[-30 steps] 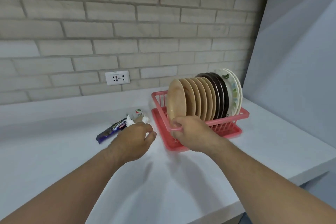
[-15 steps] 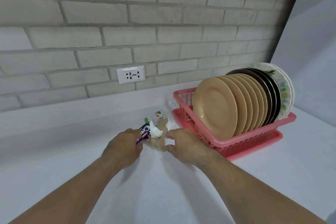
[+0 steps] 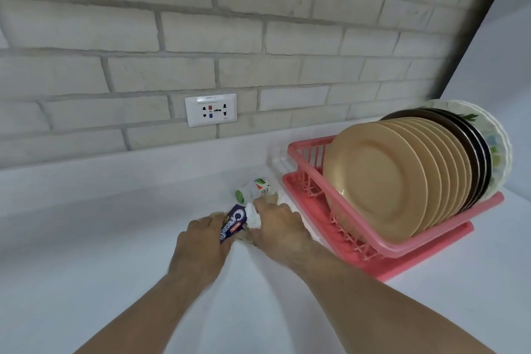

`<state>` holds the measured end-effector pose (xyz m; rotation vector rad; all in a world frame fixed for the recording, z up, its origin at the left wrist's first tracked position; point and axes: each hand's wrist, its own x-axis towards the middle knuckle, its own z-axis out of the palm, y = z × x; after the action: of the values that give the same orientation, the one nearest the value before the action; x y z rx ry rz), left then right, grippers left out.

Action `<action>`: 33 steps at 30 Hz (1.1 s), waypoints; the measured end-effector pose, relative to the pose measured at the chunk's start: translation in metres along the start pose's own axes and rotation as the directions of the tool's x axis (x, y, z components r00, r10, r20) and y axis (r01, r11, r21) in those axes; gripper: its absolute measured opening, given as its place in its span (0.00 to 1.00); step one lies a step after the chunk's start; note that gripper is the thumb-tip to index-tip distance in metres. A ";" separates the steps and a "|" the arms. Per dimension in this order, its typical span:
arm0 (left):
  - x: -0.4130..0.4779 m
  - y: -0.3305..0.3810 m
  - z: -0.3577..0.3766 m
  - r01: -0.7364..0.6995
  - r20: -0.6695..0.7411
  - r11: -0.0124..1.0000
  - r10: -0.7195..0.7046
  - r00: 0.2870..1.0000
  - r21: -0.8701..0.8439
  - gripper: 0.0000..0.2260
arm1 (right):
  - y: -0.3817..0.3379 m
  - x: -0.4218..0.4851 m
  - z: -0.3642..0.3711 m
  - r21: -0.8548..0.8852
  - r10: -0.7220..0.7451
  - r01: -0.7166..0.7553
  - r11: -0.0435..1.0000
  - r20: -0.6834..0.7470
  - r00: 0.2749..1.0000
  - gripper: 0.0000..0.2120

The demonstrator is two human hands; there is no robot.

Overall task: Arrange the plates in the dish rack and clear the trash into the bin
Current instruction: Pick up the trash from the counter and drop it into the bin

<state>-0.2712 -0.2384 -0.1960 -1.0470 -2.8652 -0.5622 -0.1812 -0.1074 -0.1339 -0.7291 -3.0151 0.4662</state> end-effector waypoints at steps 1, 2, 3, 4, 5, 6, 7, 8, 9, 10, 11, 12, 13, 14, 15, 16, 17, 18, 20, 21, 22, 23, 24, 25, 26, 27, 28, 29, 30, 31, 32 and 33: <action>0.001 -0.001 0.001 0.002 -0.010 1.000 -0.002 1.000 -0.007 0.18 | -0.001 0.001 0.001 -0.025 -0.004 0.004 1.000 0.006 1.000 0.19; 0.002 -0.003 0.001 0.007 -0.009 1.000 -0.007 1.000 -0.014 0.18 | -0.001 0.002 0.003 -0.043 -0.008 0.008 0.999 0.007 1.000 0.19; 0.003 -0.004 0.001 0.008 -0.002 1.000 -0.008 1.000 -0.007 0.20 | -0.001 0.004 0.005 -0.050 -0.014 0.015 0.999 0.009 1.000 0.19; 0.004 -0.006 0.002 0.000 0.000 1.000 0.000 1.000 0.009 0.22 | -0.001 0.005 0.005 -0.043 -0.019 0.020 0.999 0.013 1.000 0.18; 0.005 -0.009 0.001 -0.009 -0.006 1.000 0.009 1.000 0.007 0.22 | -0.001 0.006 0.005 -0.037 -0.025 0.025 0.999 0.016 1.000 0.18; 0.006 -0.012 0.000 -0.012 -0.025 1.000 0.012 1.000 -0.025 0.21 | -0.002 0.006 0.003 -0.031 -0.025 0.026 0.999 0.024 0.999 0.17; 0.007 -0.013 -0.002 -0.009 -0.046 0.997 0.006 0.999 -0.073 0.19 | -0.002 0.005 0.002 -0.022 -0.032 0.032 0.999 0.025 0.999 0.16; 0.009 -0.014 -0.005 -0.004 -0.068 0.993 -0.005 0.998 -0.120 0.17 | -0.001 0.006 0.001 -0.017 -0.039 0.039 0.999 0.018 0.999 0.16; 0.011 -0.014 -0.009 0.012 -0.085 0.988 -0.025 0.996 -0.157 0.15 | 0.000 0.005 -0.001 -0.002 -0.042 0.042 0.999 0.001 0.999 0.15; 0.012 -0.013 -0.013 0.037 -0.090 0.983 -0.054 0.995 -0.181 0.13 | 0.001 0.005 -0.004 0.021 -0.036 0.036 0.999 -0.010 0.999 0.14; 0.013 -0.011 -0.017 0.064 -0.084 0.978 -0.082 0.993 -0.198 0.12 | 0.002 0.004 -0.009 0.044 -0.034 0.035 0.998 -0.021 0.999 0.13; 0.013 -0.008 -0.021 0.084 -0.079 0.975 -0.102 0.992 -0.208 0.12 | 0.003 0.004 -0.014 0.061 -0.032 0.033 0.998 -0.023 0.999 0.14; 0.013 -0.005 -0.024 0.099 -0.083 0.972 -0.120 0.989 -0.213 0.13 | 0.004 0.003 -0.020 0.076 -0.035 0.036 0.996 -0.015 0.999 0.15; 0.012 -0.001 -0.026 0.106 -0.104 0.971 -0.130 0.986 -0.215 0.13 | 0.007 0.001 -0.025 0.098 -0.048 0.049 0.994 -0.009 0.999 0.17; 0.011 0.002 -0.028 0.101 -0.133 0.971 -0.132 0.982 -0.217 0.12 | 0.009 0.000 -0.030 0.114 -0.064 0.065 0.991 -0.010 0.998 0.18; 0.010 0.006 -0.029 0.095 -0.156 0.968 -0.133 0.979 -0.231 0.12 | 0.012 -0.001 -0.032 0.114 -0.075 0.077 0.991 -0.016 0.997 0.19; 0.009 0.009 -0.031 0.102 -0.158 0.961 -0.146 0.976 -0.258 0.13 | 0.015 -0.002 -0.034 0.101 -0.077 0.078 0.992 -0.019 0.997 0.20; 0.009 0.012 -0.033 0.123 -0.140 0.947 -0.171 0.975 -0.296 0.14 | 0.018 -0.002 -0.034 0.094 -0.074 0.076 0.993 -0.022 0.997 0.20; 0.011 0.014 -0.034 0.129 -0.118 0.932 -0.178 0.977 -0.339 0.15 | 0.023 -0.005 -0.031 0.152 -0.053 0.058 0.987 -0.036 0.998 0.17; 0.011 0.015 -0.034 0.103 -0.131 0.934 -0.156 0.979 -0.343 0.13 | 0.026 -0.008 -0.031 0.195 -0.036 0.046 0.980 -0.054 0.998 0.13; 0.012 0.016 -0.034 0.073 -0.150 0.935 -0.133 0.980 -0.348 0.10 | 0.028 -0.010 -0.030 0.229 -0.014 0.031 0.973 -0.074 0.997 0.10; 0.012 0.017 -0.034 0.051 -0.162 0.936 -0.114 0.980 -0.349 0.08 | 0.030 -0.012 -0.030 0.255 0.007 0.017 0.967 -0.093 0.996 0.09; 0.012 0.018 -0.035 0.034 -0.165 0.939 -0.095 0.982 -0.342 0.07 | 0.032 -0.014 -0.029 0.276 0.027 0.001 0.961 -0.097 0.995 0.11; 0.012 0.019 -0.036 0.020 -0.161 0.945 -0.077 0.984 -0.327 0.08 | 0.033 -0.017 -0.027 0.276 0.044 -0.018 0.961 -0.088 0.995 0.11; 0.013 0.021 -0.037 0.014 -0.152 0.949 -0.065 0.986 -0.314 0.08 | 0.035 -0.019 -0.025 0.273 0.058 -0.037 0.961 -0.069 0.996 0.11; 0.013 0.023 -0.039 0.016 -0.139 0.951 -0.062 0.988 -0.310 0.07 | 0.036 -0.021 -0.024 0.276 0.068 -0.050 0.960 -0.054 0.996 0.10; 0.013 0.024 -0.039 0.019 -0.126 0.948 -0.061 0.990 -0.317 0.05 | 0.038 -0.022 -0.022 0.291 0.075 -0.060 0.955 -0.042 0.996 0.10; 0.013 0.025 -0.039 0.019 -0.113 0.942 -0.060 0.992 -0.334 0.03 | 0.040 -0.024 -0.020 0.303 0.080 -0.067 0.951 -0.032 0.996 0.11; 0.012 0.026 -0.040 0.014 -0.102 0.935 -0.054 0.993 -0.355 0.03 | 0.042 -0.027 -0.019 0.306 0.080 -0.070 0.949 -0.020 0.997 0.11; 0.010 0.028 -0.040 0.004 -0.088 0.927 -0.040 0.995 -0.375 0.06 | 0.043 -0.029 -0.018 0.302 0.076 -0.068 0.951 -0.013 0.997 0.12; 0.009 0.030 -0.041 -0.012 -0.069 0.921 -0.016 0.997 -0.388 0.10 | 0.044 -0.032 -0.017 0.299 0.071 -0.065 0.952 -0.011 0.997 0.12; 0.009 0.031 -0.042 -0.031 -0.052 0.920 0.012 0.999 -0.390 0.14 | 0.045 -0.035 -0.016 0.295 0.069 -0.062 0.953 -0.012 0.998 0.12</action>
<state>-0.2618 -0.2253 -0.1458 -1.0850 -2.7569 -1.1779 -0.1289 -0.0797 -0.1292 -0.8042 -2.8139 0.8796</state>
